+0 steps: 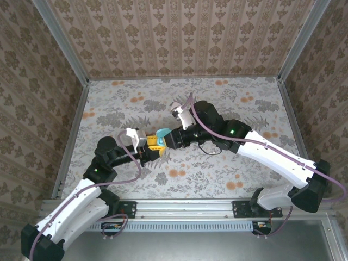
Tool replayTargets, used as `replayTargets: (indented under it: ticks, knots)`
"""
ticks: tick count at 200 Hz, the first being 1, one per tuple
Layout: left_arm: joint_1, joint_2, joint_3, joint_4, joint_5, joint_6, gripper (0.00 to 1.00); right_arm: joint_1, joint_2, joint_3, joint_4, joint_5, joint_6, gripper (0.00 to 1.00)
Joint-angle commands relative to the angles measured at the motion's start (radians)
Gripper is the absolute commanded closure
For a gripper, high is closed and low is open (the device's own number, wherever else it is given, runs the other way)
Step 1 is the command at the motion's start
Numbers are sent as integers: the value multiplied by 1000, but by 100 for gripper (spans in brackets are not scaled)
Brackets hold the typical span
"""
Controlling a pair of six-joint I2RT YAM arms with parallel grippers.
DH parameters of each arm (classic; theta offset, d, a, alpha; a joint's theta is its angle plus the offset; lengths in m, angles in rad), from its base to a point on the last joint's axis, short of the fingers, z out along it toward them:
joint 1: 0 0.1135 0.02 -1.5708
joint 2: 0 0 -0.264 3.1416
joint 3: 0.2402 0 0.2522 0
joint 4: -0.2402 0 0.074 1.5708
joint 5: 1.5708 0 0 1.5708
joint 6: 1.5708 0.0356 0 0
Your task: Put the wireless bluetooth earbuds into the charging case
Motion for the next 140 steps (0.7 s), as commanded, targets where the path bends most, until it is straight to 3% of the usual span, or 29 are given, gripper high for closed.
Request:
replayTargets:
  ticks: [1,73,140]
  knots:
    - [-8,0,42,37,19,20,70,-3,-54,36,-13,27,18,55]
    - [-11,-12,45,50,21,-5,69,-42,-86,44,1,110,86,54]
    - [-13,-16,24,83,20,-27,69,-114,41,85,74,-7,181,54]
